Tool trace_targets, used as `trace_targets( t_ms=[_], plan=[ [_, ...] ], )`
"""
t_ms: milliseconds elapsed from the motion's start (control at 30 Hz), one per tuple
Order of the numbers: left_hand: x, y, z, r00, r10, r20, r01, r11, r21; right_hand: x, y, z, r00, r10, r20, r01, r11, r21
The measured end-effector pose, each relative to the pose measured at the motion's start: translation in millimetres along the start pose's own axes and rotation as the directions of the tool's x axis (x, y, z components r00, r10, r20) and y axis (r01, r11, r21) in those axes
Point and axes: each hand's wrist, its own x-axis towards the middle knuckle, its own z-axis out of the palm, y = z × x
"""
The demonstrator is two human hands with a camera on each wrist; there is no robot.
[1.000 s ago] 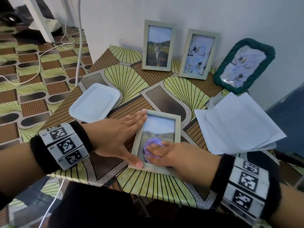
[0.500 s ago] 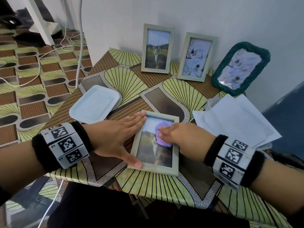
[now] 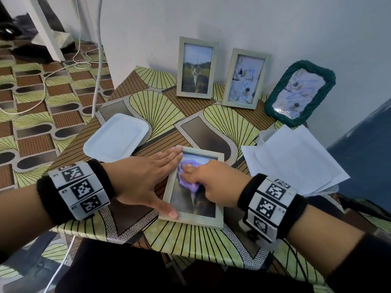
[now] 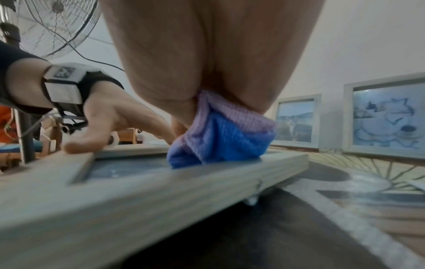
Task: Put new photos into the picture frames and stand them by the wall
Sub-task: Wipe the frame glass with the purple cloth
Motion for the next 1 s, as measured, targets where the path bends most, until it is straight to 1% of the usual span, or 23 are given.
trace_targets(
  t_ms=[100, 167, 233, 300, 400, 600, 700, 800, 900, 1000],
  plan=[
    [-0.4, 0.0, 1.0, 1.0, 0.003, -0.02, -0.002, 1.0, 0.007, -8.4, -14.0, 4.8, 0.996, -0.076, 0.035, 0.078, 0.995, -0.058],
    [-0.3, -0.2, 1.3, 1.0, -0.004, -0.026, 0.004, 1.0, 0.014, -17.7, -19.2, 11.3, 0.985, -0.169, 0.036, 0.171, 0.983, -0.061],
    [0.1, -0.4, 1.0, 1.0, -0.008, -0.022, 0.008, 1.0, 0.018, -30.0, -18.7, 17.7, 0.977, -0.206, 0.053, 0.208, 0.977, -0.043],
    [0.5, -0.7, 0.7, 1.0, -0.011, -0.019, 0.011, 1.0, 0.016, -41.4, -14.3, 20.7, 0.98, -0.184, 0.078, 0.188, 0.981, -0.055],
    [0.0, -0.9, 0.4, 1.0, -0.006, -0.013, 0.007, 1.0, 0.006, -51.1, -11.0, 22.3, 0.984, -0.135, 0.117, 0.149, 0.982, -0.118],
    [1.1, -2.5, 0.8, 1.0, -0.001, 0.02, 0.001, 1.0, -0.012, -48.3, -7.1, 12.3, 0.998, -0.052, 0.037, 0.057, 0.987, -0.153],
    [1.9, -2.9, 1.9, 1.0, 0.001, 0.026, 0.0, 1.0, -0.026, -30.2, 0.0, 3.9, 0.999, 0.03, 0.037, -0.023, 0.985, -0.168],
    [3.2, -4.1, 2.0, 0.999, -0.008, 0.038, 0.009, 0.999, -0.034, -6.0, 4.4, -3.4, 0.989, 0.118, 0.088, -0.096, 0.971, -0.218],
    [3.6, -4.1, 1.0, 0.999, -0.009, 0.052, 0.011, 0.999, -0.045, 12.8, -2.0, -4.1, 0.994, 0.104, 0.041, -0.088, 0.953, -0.289],
    [3.8, -4.2, 0.8, 0.999, -0.003, 0.047, 0.004, 0.999, -0.038, 23.0, -7.6, 1.1, 0.995, 0.1, -0.006, -0.097, 0.945, -0.312]
  ],
)
